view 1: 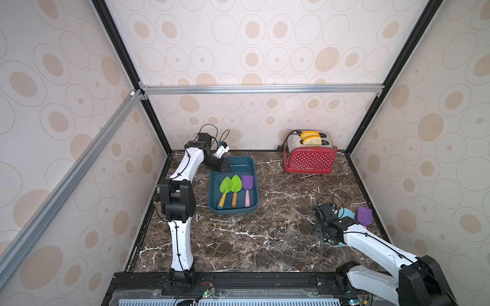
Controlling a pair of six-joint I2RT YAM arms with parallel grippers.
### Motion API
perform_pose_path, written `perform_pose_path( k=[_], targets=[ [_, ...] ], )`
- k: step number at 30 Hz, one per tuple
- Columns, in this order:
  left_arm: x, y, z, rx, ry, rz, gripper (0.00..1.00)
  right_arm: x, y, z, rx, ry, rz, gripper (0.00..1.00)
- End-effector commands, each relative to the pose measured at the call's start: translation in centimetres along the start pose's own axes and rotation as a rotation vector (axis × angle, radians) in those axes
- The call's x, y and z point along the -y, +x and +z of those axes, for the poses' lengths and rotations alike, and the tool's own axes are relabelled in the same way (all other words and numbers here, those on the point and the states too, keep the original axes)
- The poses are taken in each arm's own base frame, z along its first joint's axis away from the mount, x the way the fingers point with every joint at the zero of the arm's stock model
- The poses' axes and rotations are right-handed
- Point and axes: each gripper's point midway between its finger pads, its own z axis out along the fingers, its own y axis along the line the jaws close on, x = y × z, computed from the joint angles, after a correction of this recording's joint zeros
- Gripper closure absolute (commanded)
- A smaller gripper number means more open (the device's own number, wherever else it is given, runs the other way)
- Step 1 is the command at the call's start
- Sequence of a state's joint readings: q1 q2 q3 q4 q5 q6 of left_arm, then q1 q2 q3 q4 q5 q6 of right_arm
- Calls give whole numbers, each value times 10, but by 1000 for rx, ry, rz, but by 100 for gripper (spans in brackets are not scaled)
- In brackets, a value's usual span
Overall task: Put the shovel into the storage box
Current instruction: Pick up the shovel from the center of the board.
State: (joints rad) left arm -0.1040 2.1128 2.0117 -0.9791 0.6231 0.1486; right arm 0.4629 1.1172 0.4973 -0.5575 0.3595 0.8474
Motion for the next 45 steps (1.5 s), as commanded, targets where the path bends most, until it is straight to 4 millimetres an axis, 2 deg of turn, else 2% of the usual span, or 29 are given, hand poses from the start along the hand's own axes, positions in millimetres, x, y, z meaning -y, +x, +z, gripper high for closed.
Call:
perform_pose_path(
  k=[1,8,12,15,17,20,23,27,31,34,38,45],
  targets=[
    [25,-12,-20,74,10,28,53,-2,9,11,-46,-21,12,33],
    [48,-8,-35,148,8,29,51,-4,8,15,-74,-26,23,34],
    [66,-6,-40,196,23,37,51,-6,8,15,-86,-30,1,44],
    [79,-2,-45,235,50,30,51,-7,9,15,-96,-29,-7,48],
    [85,-8,-54,288,53,46,51,-8,9,15,-102,-31,-13,52],
    [93,-6,-65,326,58,52,51,-9,10,15,-107,-39,-23,60],
    [98,-4,-67,344,76,45,50,-11,12,14,-116,-55,-28,71],
    [105,-1,-57,353,136,23,47,-16,15,13,-126,-89,-41,89],
    [115,4,-43,355,206,-6,43,-27,20,10,-151,-155,-83,100],
    [124,6,-35,374,279,-40,41,-39,16,-2,-127,-184,-157,100],
    [139,9,-20,385,355,-77,40,-64,-4,-33,-32,-217,-272,100],
    [195,30,18,287,424,-28,40,-122,-37,-87,107,-320,-429,100]
  ],
)
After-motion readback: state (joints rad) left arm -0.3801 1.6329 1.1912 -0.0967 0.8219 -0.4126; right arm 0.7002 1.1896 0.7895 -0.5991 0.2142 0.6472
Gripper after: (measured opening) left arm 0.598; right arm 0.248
